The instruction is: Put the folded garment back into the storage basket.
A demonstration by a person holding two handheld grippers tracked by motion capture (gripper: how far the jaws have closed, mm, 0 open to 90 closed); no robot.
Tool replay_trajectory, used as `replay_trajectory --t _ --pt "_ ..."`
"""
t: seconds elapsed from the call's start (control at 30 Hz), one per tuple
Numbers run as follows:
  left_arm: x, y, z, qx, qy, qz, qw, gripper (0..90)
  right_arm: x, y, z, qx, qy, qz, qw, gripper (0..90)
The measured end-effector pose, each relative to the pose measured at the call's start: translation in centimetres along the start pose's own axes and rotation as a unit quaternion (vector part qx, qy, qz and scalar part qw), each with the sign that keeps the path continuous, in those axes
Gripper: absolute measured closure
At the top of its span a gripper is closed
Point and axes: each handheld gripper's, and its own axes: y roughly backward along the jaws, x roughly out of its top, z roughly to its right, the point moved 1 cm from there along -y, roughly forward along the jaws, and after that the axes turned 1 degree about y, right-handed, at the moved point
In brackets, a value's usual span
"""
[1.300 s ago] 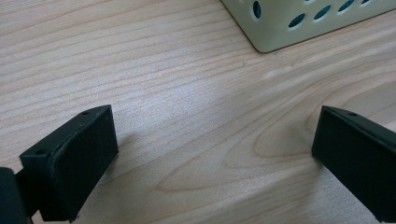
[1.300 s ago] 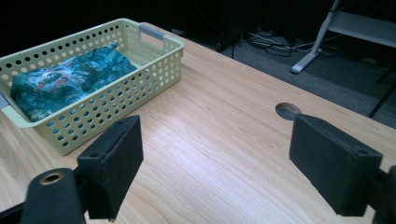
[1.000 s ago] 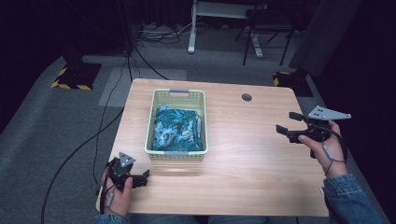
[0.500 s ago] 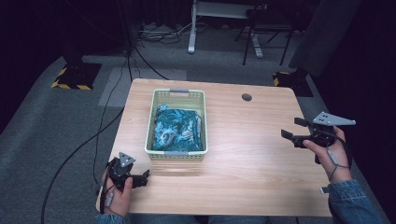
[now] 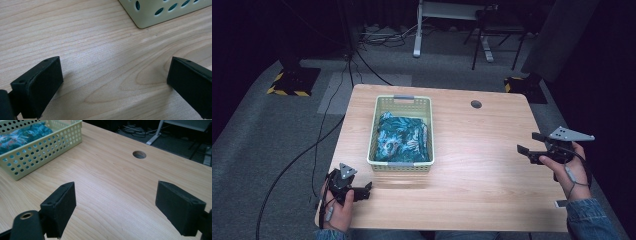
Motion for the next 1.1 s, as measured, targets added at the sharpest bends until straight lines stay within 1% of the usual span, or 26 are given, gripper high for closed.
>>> replay_trajectory --t 0.2,0.27,0.63,0.83,0.97,1.1 --pt "0.0 0.0 0.0 0.0 0.0 0.0 1.0 0.2 -1.0 0.2 0.3 -0.005 -0.007 -0.007 0.9999 16.5" --pt "0.0 0.0 0.0 0.0 0.0 0.0 1.0 0.2 -1.4 0.2 0.4 -0.011 -0.001 -0.014 0.9998 16.5" --pt "0.0 0.0 0.0 0.0 0.0 0.0 1.0 0.2 -3.7 0.2 0.7 -0.011 -0.016 -0.026 0.9995 16.2" --pt "0.0 0.0 0.0 0.0 0.0 0.0 1.0 0.2 -5.4 0.2 0.9 -0.012 -0.023 -0.036 0.999 15.9" --pt "0.0 0.0 0.0 0.0 0.0 0.0 1.0 0.2 -6.7 0.1 1.1 -0.015 -0.033 -0.044 0.9984 15.9" --pt "0.0 0.0 0.0 0.0 0.0 0.0 1.0 0.2 -7.6 -0.1 1.1 -0.012 -0.038 -0.051 0.9979 15.8"
